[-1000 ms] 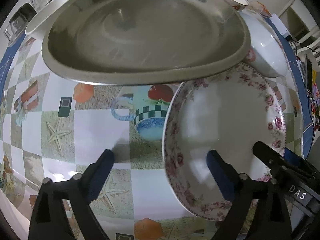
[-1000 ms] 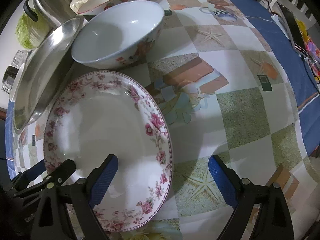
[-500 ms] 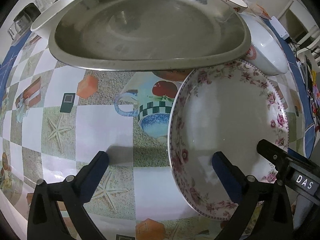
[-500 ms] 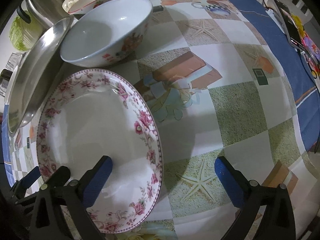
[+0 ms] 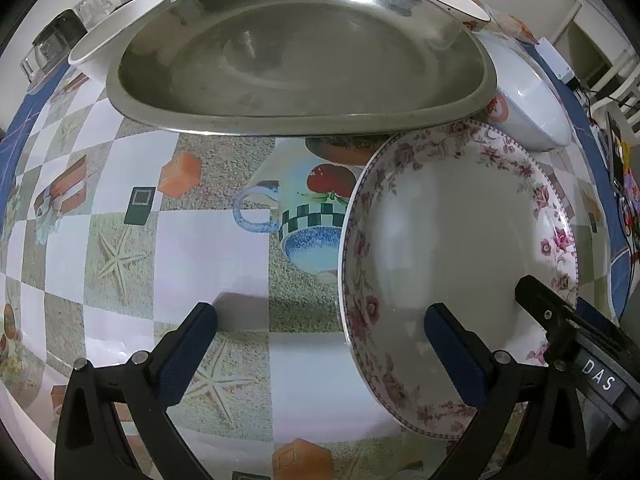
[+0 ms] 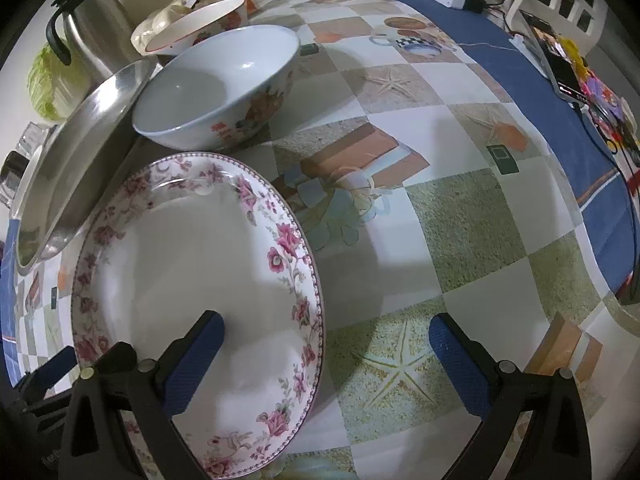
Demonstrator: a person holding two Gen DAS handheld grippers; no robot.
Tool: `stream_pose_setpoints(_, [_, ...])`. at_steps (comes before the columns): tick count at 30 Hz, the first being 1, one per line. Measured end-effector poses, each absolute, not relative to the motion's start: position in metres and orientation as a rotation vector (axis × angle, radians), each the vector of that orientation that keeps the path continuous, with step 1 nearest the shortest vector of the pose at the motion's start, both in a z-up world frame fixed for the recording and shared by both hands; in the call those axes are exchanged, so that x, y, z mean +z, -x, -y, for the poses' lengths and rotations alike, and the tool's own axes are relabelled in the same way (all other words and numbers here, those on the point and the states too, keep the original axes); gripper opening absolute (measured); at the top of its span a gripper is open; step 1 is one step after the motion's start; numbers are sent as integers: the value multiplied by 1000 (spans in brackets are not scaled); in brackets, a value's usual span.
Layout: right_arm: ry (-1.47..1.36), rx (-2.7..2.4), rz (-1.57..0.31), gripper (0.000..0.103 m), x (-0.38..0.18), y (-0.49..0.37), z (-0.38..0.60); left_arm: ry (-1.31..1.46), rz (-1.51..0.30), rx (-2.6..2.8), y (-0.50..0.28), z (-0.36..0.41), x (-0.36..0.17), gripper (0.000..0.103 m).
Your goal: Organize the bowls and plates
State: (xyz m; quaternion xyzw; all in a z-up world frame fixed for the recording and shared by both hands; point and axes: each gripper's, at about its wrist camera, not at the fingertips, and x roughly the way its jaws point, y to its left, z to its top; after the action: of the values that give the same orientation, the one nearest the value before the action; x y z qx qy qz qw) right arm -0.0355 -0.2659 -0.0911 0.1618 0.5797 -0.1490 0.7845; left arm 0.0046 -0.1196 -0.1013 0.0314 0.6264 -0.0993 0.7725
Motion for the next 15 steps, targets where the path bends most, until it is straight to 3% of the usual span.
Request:
stream_pose_setpoints(7, [-359, -311, -1314, 101, -91, 27, 271, -79, -1389, -193, -15, 120, -95, 103])
stream_pose_setpoints(10, [-376, -311, -1287, 84, -87, 26, 277, -51, -1377, -208, -16, 117, -91, 101])
stream_pose_setpoints(12, [-405, -312, -1274, 77, -85, 29, 281, -38, -1359, -218, -14, 117, -81, 93])
stream_pose_setpoints(14, [-440, -316, -1258, 61, -82, 32, 286, -52, -1340, -219, -13, 116, -72, 76])
stream_pose_setpoints(15, [-457, -313, -1252, 56, -81, 33, 288, -61, -1332, -224, -13, 117, -70, 74])
